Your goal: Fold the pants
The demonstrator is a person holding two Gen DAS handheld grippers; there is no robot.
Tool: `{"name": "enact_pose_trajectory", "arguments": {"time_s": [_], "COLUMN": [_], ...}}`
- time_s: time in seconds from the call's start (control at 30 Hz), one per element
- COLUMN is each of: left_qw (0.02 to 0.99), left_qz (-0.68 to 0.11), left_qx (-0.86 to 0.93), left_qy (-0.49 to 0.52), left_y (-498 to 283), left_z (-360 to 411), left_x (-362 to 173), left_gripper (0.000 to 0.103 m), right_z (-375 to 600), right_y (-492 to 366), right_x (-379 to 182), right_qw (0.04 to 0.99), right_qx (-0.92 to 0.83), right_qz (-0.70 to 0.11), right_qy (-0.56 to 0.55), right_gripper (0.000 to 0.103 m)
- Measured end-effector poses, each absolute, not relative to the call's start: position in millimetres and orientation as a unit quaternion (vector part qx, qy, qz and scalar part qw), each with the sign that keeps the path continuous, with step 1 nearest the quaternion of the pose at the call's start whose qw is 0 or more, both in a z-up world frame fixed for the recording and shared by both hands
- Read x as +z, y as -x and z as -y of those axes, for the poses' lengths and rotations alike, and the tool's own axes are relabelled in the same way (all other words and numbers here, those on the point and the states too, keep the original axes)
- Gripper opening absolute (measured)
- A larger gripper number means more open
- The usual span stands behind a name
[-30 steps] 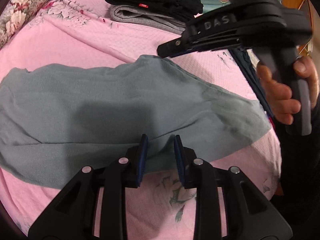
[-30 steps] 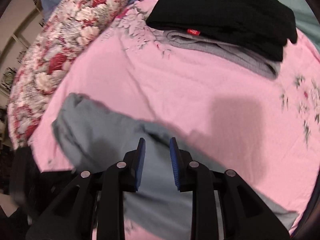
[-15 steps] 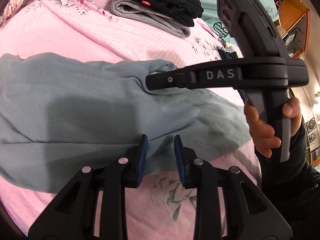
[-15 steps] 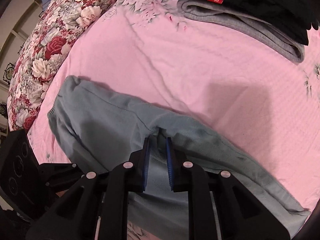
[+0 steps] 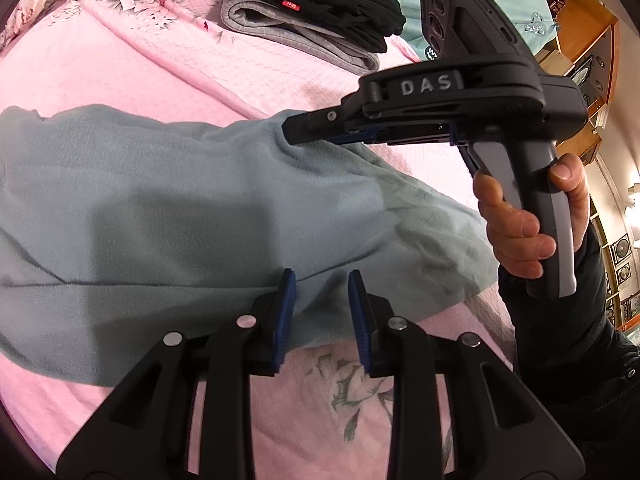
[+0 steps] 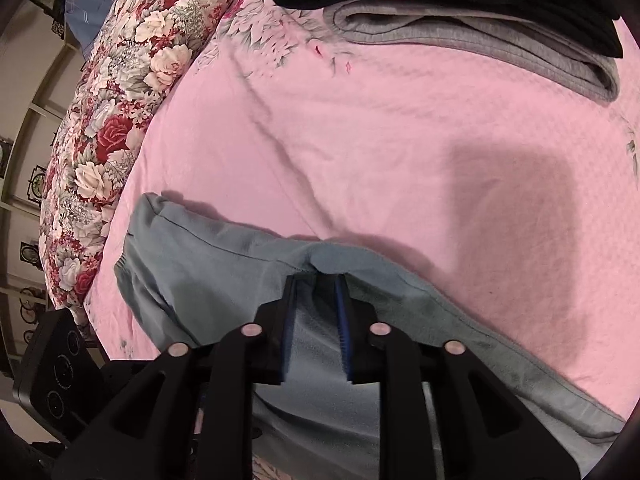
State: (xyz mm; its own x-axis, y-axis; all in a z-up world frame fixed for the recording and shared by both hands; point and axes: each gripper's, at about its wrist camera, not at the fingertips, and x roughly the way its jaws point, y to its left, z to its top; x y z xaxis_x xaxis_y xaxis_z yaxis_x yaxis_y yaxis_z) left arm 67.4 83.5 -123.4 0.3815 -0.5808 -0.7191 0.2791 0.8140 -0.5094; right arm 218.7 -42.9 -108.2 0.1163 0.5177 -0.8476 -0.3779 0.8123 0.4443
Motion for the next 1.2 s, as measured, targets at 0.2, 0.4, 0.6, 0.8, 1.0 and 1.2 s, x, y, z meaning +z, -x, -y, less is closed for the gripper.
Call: {"name": "enact_pose_trajectory", "arguments": {"time_s": [0.2,0.4,0.6,0.8,1.0,1.2], "left_qw": [0.818,0.818,0.816,0.819,0.819,0.813], "left_qz": [-0.49,-0.489,-0.491,-0.495,-0.493,-0.5], "left_qx": [-0.263,-0.263,-0.263,-0.255,-0.263,-0.281], "left_qy": [0.152,0.15,0.155,0.138,0.132,0.094], "left_y": [-66.2,-65.4,-69.3,-70.9,-83.3,-133.0], "left_z": [-83.4,-83.0,-82.8,-77.0,-72.4,-33.9], "left_x": [-123.5,-122.9,-123.5,-120.3,-91.5,-70.9], "left_gripper": [0.028,0.028,0.028,0.028,0.03,0.035], "right_z": [40.2,22.9,14.4,12.9,39.8,90.8], "right_y": [-220.2,-226.3,-234.8,-262.3,-271.5,-255.2], "right_x": [-104.4,-106.3,-79.6,-117.3,-107.2,-60.7], "right_qw": [0.741,0.728,0.764,0.749,0.709,0.778], "right_qx": [0.305,0.315,0.299,0.281,0.318,0.268], "right_qz": [-0.594,-0.604,-0.571,-0.599,-0.624,-0.565], "right_qy": [-0.069,-0.076,-0.03,-0.044,-0.086,-0.062], "right_gripper": [0.04,0.034,0.009,0.008,0.017,0.053]}}
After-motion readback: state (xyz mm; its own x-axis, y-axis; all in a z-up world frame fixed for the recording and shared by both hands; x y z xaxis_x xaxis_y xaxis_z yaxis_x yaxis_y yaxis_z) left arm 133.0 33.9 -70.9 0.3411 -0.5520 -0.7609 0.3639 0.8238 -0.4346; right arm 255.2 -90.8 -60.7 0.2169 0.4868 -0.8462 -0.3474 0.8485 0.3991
